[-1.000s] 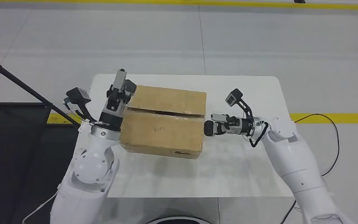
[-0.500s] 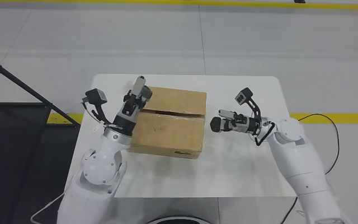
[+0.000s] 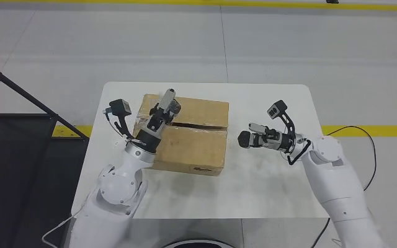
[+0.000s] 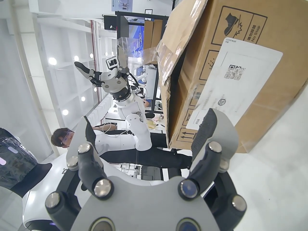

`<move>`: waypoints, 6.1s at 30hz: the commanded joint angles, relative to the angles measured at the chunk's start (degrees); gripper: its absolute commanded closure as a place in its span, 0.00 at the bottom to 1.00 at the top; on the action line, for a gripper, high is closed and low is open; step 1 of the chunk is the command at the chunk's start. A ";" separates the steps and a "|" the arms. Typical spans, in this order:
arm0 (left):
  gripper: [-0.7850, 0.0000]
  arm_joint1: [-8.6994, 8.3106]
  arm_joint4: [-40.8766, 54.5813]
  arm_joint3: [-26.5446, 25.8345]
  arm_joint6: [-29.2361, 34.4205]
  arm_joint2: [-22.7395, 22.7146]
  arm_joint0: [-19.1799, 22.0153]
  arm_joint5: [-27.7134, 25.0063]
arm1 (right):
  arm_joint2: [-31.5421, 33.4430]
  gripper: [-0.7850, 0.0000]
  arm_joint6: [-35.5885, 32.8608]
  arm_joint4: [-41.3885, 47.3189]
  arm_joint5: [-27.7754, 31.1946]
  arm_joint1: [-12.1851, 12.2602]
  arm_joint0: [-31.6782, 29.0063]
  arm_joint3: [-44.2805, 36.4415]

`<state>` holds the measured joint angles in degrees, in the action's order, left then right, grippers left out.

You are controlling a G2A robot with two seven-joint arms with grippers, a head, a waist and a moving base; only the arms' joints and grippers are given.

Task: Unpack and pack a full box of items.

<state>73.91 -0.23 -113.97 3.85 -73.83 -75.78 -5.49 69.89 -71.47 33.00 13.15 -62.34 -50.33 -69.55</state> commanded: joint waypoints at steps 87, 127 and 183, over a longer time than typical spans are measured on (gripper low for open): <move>0.00 4.56 1.92 -1.11 0.26 -3.93 4.45 1.44 | 1.85 0.00 -2.26 2.87 0.72 1.53 5.22 -3.72; 0.00 -0.22 14.90 6.58 32.33 -32.24 -16.05 -5.80 | -32.31 0.00 8.20 9.59 -3.79 -14.25 27.34 14.62; 0.00 -0.61 16.99 8.43 25.07 -6.85 0.00 5.86 | -6.17 0.00 5.66 -4.13 -14.08 -3.53 5.01 -5.83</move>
<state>73.22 17.79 -105.99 29.60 -82.06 -76.43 -0.05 63.67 -65.76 28.81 -0.98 -65.89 -45.25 -75.35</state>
